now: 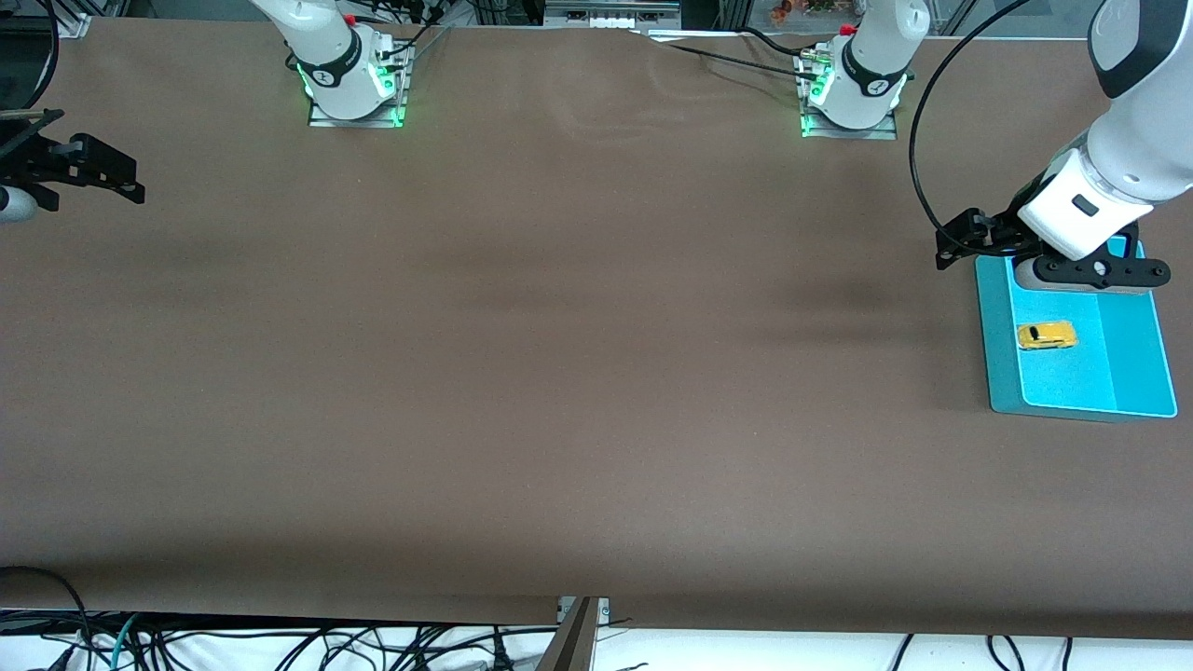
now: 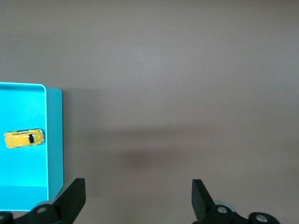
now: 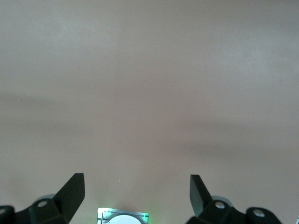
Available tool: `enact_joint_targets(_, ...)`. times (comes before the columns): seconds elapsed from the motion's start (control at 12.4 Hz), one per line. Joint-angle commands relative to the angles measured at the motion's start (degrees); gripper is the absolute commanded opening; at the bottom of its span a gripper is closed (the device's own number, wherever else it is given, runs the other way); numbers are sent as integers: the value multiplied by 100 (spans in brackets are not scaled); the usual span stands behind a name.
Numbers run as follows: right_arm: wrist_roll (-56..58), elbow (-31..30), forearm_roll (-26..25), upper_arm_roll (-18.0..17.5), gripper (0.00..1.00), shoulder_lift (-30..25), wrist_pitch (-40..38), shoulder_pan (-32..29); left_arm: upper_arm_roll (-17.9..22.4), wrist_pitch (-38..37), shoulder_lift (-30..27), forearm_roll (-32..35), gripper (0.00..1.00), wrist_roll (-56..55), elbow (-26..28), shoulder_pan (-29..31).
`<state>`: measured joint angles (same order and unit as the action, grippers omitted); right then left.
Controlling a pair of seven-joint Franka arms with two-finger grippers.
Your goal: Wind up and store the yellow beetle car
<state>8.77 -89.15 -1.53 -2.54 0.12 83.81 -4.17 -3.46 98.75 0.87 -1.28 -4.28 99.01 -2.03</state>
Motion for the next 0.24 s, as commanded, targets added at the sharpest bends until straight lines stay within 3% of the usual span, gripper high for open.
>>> enact_joint_targets(0.0,-34,153,-14,-19,99,40,-102,-23,83,75,-157,145,100,-82,162,-105)
enact_joint_targets(0.16,-34,153,-14,-19,99,40,-102,-23,74,75,-157,137,100,-91,162,-105)
